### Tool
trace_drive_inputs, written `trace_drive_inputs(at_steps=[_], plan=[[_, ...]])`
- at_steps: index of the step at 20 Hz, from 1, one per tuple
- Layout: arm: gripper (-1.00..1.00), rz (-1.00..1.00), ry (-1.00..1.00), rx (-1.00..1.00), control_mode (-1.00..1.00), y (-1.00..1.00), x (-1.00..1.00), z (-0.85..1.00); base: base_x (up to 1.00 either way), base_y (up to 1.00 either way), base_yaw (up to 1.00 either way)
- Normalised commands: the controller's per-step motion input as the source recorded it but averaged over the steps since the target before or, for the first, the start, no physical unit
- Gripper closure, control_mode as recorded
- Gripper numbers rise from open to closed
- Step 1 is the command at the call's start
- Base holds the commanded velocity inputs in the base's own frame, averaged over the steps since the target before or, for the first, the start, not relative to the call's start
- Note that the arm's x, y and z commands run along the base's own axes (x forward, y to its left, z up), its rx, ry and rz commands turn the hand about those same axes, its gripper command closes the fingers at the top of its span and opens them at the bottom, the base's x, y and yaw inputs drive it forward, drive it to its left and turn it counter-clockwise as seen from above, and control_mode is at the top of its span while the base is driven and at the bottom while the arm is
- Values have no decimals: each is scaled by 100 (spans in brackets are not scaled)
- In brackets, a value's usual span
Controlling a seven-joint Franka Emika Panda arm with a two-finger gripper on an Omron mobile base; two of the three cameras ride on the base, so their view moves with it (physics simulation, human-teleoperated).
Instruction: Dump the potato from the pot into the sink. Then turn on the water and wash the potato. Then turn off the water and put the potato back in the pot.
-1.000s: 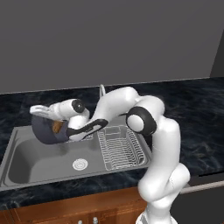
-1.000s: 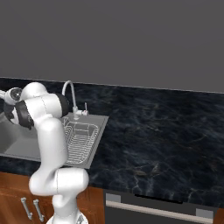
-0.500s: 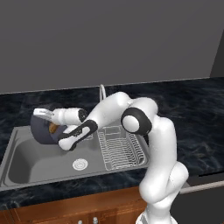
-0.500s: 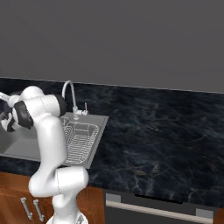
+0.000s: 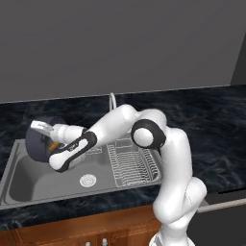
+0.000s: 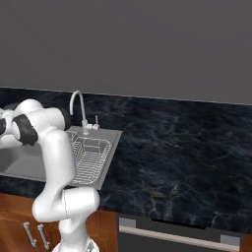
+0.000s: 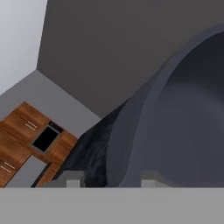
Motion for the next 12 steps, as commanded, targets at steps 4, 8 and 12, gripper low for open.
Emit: trace_drive_inputs(at_steps=[4, 8, 12], plan=[[100, 0, -5, 14, -100, -12, 4, 0, 0, 0, 0], [100, 0, -2, 12, -100, -17, 6, 0, 0, 0, 0], [100, 0, -4, 10, -100, -21, 15, 0, 0, 0, 0]])
